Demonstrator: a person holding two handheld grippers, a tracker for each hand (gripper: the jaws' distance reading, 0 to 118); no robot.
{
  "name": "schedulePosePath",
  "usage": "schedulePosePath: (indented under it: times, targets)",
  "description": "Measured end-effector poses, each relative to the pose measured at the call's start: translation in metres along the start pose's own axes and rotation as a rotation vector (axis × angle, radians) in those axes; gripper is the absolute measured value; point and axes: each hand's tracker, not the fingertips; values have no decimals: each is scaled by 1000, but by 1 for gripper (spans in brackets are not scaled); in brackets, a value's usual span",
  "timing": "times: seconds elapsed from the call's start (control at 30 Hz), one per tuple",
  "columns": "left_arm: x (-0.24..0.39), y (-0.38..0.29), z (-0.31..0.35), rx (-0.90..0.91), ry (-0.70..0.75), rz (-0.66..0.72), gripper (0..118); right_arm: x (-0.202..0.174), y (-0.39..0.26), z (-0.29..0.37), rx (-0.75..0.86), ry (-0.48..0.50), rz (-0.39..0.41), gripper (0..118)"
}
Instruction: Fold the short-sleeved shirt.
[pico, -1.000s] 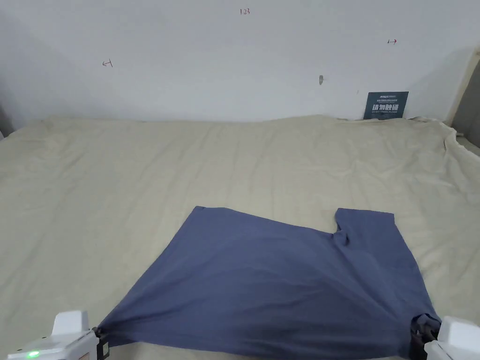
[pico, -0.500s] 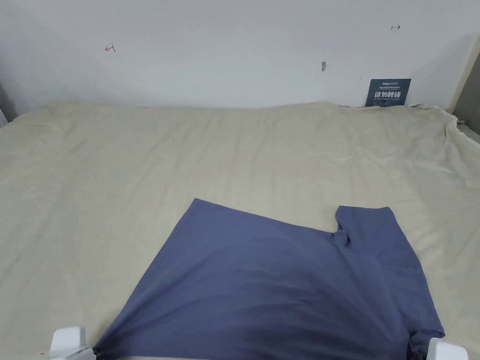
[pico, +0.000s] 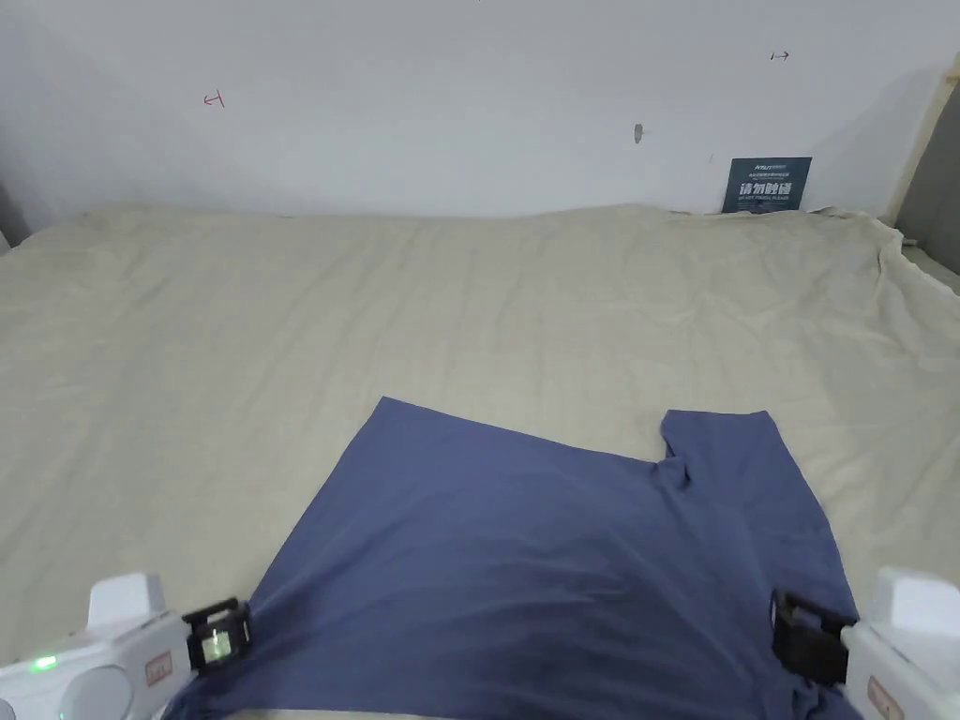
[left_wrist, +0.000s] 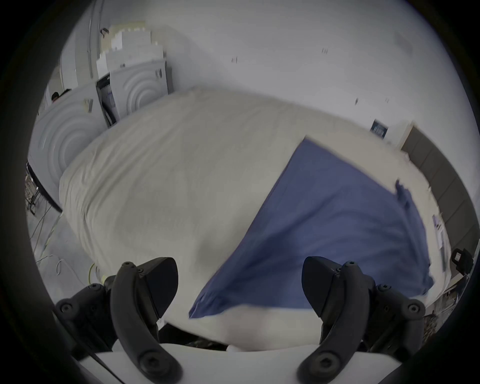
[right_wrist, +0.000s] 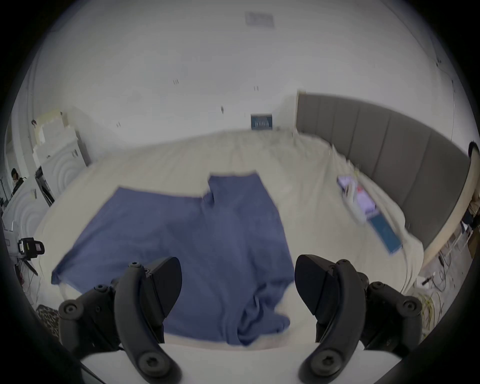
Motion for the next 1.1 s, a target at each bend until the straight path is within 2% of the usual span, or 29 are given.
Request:
schedulePosePath:
  times: [0.13, 0.27, 0.33, 0.37, 0.4, 0.47, 0.5, 0.53, 0.57, 0.83, 1.1]
  targets:
    - [25, 42, 39, 194, -28, -35, 102, -8, 47, 30, 170, 21, 3, 92]
    - [51, 67, 69, 376, -8, -91, 102, -15, 73, 53, 306, -8, 27, 90]
    - [59, 73, 78, 448, -11, -105, 92, -19, 79, 62, 366, -38, 46, 75]
    - [63, 74, 82, 479, -36, -107, 84, -21, 82, 65, 389, -55, 56, 61]
    - [67, 75, 85, 496, -60, -114, 66, -21, 83, 67, 404, -62, 69, 41]
    - [72, 77, 89, 519, -119, -117, 27, -23, 85, 72, 433, -84, 82, 11]
    - [75, 77, 90, 528, -137, -120, 7, -24, 86, 74, 453, -89, 81, 4]
    - [78, 76, 91, 539, -134, -116, 1, -23, 85, 75, 468, -84, 87, 4]
    - [82, 75, 92, 550, -131, -121, 0, -23, 86, 76, 475, -77, 91, 0]
    - [106, 85, 75, 521, -182, -157, 0, -24, 91, 67, 483, -76, 97, 0]
    - [137, 119, 18, 442, -207, -246, 0, -25, 102, 30, 448, -70, 89, 0]
